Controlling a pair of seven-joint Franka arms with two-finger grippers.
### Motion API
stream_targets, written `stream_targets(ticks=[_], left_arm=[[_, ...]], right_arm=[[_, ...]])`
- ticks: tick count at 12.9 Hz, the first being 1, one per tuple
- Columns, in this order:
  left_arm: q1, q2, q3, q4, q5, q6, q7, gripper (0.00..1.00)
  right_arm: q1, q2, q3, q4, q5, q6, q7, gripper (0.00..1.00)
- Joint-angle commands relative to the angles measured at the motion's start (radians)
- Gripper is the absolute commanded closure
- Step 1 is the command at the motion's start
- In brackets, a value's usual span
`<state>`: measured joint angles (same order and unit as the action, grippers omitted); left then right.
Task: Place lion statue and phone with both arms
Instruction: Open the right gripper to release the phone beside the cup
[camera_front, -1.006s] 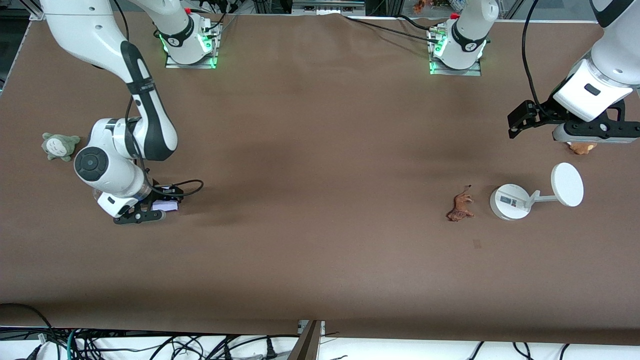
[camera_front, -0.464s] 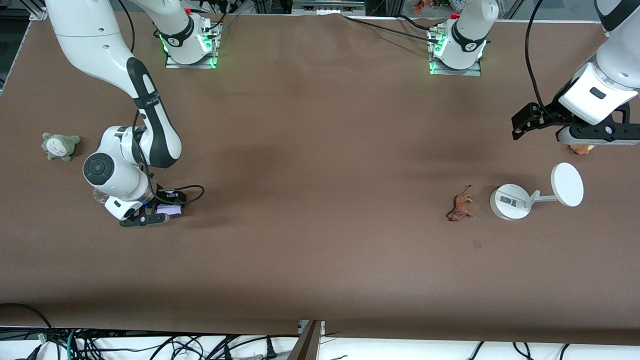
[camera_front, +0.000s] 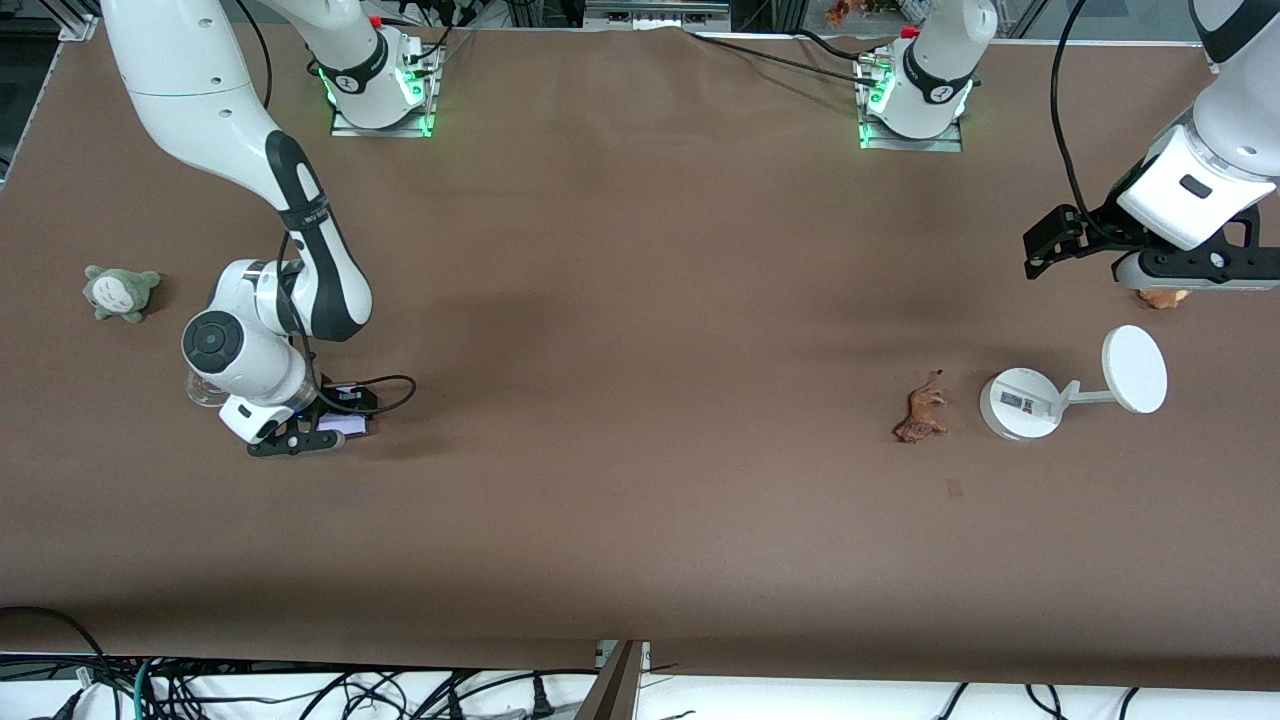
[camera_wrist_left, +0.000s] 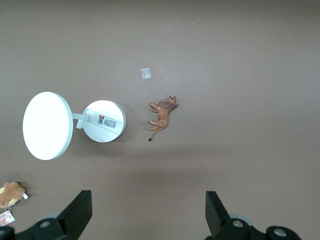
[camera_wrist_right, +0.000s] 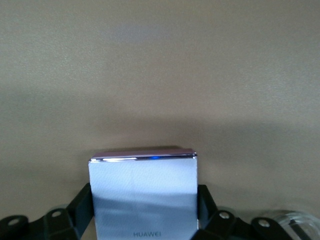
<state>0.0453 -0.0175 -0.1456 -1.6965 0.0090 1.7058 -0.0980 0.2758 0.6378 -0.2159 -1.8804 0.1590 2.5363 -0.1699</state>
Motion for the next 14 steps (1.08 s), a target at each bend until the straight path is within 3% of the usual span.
stream_targets(ticks=[1, 4, 9, 12, 14], left_arm=[[-0.002, 0.010, -0.003, 0.026, 0.028, -0.026, 0.004, 0.00], [-0.002, 0.010, -0.003, 0.026, 0.028, -0.026, 0.004, 0.00], [-0.002, 0.010, -0.002, 0.026, 0.029, -0.029, 0.003, 0.00], [-0.001, 0.010, 0.000, 0.023, 0.031, -0.034, 0.003, 0.00], [-0.002, 0.011, 0.000, 0.026, 0.031, -0.048, 0.003, 0.00]], right_arm=[[-0.006, -0.012, 0.010, -0.003, 0.027, 0.009, -0.025, 0.01], [0.000, -0.042, 0.012, 0.009, 0.027, -0.019, -0.023, 0.01], [0.005, -0.248, 0.009, 0.084, 0.025, -0.362, -0.008, 0.01], [0.003, -0.279, 0.001, 0.318, 0.011, -0.711, 0.073, 0.01], [0.003, -0.279, 0.000, 0.467, 0.004, -0.859, 0.101, 0.01]])
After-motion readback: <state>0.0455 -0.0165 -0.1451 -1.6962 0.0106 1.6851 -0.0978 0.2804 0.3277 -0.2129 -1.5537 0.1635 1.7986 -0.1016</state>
